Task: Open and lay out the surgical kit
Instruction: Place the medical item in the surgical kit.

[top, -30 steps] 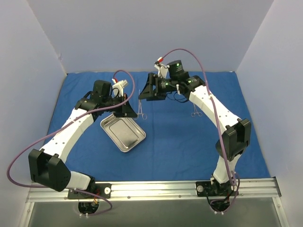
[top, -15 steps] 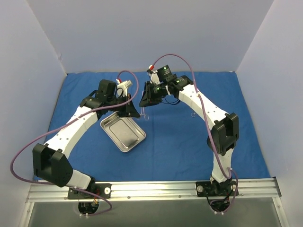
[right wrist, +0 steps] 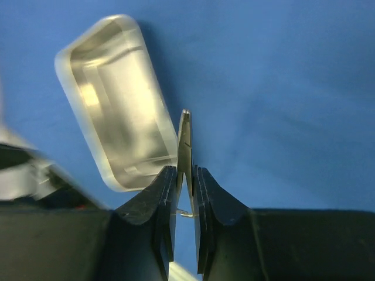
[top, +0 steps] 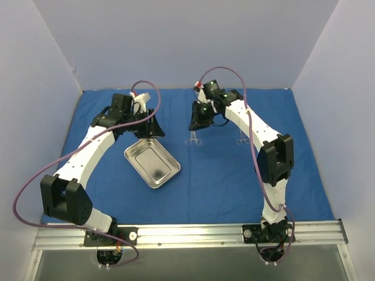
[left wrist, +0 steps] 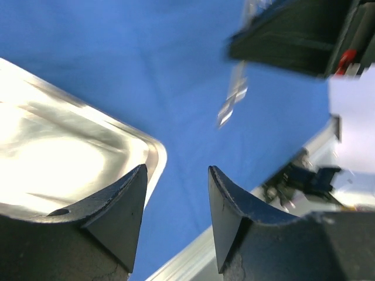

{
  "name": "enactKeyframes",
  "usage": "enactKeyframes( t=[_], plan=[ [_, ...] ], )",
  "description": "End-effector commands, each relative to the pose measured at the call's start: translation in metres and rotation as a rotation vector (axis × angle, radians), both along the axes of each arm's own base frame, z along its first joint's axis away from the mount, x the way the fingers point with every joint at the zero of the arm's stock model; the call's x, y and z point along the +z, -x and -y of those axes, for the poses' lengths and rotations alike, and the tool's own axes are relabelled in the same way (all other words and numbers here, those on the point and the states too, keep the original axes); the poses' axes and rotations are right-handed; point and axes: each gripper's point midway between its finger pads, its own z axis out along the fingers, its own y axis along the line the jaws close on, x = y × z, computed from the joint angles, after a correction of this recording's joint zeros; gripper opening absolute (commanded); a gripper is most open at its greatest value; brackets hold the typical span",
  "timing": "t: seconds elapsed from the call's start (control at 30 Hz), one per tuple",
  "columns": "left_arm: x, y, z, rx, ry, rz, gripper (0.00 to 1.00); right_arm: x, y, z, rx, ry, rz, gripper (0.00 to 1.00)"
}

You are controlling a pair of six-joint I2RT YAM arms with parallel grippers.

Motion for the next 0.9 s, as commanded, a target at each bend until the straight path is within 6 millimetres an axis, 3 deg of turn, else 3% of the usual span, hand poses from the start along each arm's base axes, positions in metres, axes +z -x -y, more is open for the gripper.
enactKeyframes(
  t=[0.0,0.07,0.17,0.33,0.63,0.87],
  plan=[
    [-0.013,-0.011,-0.04,0.076,-0.081,-0.001,0.54,-0.036,-0.02,0.075,-0.014,0.24,-0.004,0.0],
    [-0.018,-0.009,-0.049,0.079,-0.098,0.003,0.54,-0.055,-0.03,0.107,-0.028,0.319,-0.032,0.0],
    [-0.023,-0.009,-0.055,0.079,-0.107,0.001,0.54,-0.071,-0.043,0.139,-0.056,0.364,-0.048,0.0],
    [-0.034,-0.011,-0.046,0.073,-0.047,-0.051,0.52,-0.102,-0.057,0.168,-0.077,0.415,-0.07,0.0],
    [-0.039,-0.02,-0.049,0.076,-0.039,-0.075,0.51,-0.143,-0.078,0.178,-0.094,0.436,-0.11,0.0],
    [-0.042,-0.024,-0.053,0.085,-0.033,-0.094,0.5,-0.154,-0.093,0.185,-0.138,0.433,-0.112,0.0]
  ],
)
